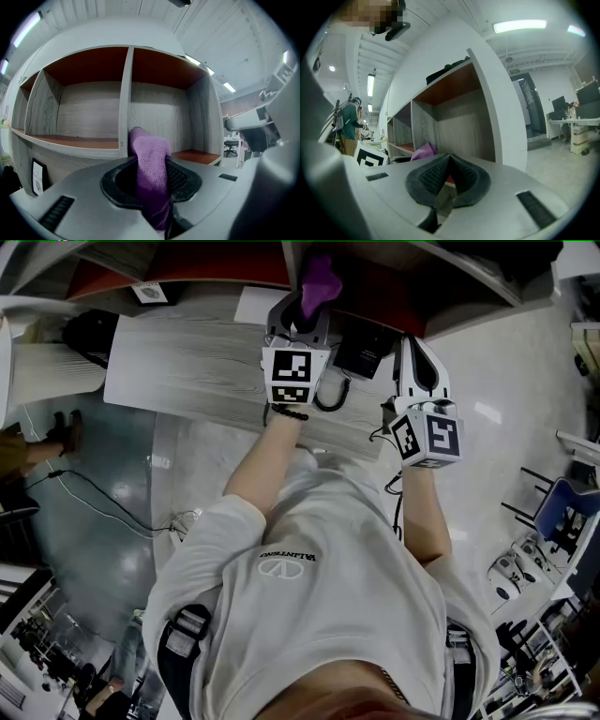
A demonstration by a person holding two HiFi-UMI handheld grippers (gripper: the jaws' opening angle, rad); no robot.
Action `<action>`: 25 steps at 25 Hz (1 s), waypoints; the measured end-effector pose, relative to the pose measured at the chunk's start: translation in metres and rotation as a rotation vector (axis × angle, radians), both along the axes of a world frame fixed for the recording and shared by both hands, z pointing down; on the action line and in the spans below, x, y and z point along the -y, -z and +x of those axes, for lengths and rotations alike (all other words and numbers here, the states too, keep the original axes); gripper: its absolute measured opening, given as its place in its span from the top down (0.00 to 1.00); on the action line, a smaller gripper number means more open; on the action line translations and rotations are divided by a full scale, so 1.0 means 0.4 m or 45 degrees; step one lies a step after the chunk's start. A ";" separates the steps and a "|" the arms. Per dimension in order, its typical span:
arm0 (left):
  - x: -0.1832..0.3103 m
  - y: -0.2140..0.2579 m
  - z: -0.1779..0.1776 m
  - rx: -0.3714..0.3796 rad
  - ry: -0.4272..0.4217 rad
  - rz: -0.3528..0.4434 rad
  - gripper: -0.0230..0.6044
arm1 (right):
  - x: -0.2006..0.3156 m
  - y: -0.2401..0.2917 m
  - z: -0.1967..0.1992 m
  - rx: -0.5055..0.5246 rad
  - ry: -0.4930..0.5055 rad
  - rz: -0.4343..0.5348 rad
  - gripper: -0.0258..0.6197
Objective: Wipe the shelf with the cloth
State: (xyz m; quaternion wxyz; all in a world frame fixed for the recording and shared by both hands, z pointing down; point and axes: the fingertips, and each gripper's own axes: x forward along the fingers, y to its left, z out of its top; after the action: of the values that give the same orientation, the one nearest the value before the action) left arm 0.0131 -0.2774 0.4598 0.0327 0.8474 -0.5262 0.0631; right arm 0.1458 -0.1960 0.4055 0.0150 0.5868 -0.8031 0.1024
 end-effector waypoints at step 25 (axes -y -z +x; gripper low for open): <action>-0.001 -0.047 -0.002 0.021 -0.009 0.026 0.80 | -0.010 -0.043 0.008 -0.012 0.002 -0.038 0.96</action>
State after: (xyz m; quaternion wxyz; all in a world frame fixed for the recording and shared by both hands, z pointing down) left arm 0.0121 -0.2769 0.4786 0.0195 0.8490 -0.5240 0.0648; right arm 0.1491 -0.1922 0.4227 0.0275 0.5865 -0.8017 0.1116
